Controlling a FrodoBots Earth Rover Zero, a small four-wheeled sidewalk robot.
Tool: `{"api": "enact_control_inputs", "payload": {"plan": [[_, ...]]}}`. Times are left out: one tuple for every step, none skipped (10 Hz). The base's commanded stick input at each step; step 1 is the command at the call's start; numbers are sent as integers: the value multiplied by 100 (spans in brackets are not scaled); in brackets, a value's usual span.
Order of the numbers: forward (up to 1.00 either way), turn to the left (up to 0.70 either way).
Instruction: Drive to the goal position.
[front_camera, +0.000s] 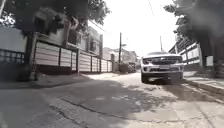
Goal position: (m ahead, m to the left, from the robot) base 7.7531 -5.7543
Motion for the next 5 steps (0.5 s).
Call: {"api": "enact_control_inputs", "payload": {"plan": [[70,0],[70,0],[70,0],[70,0],[70,0]]}}
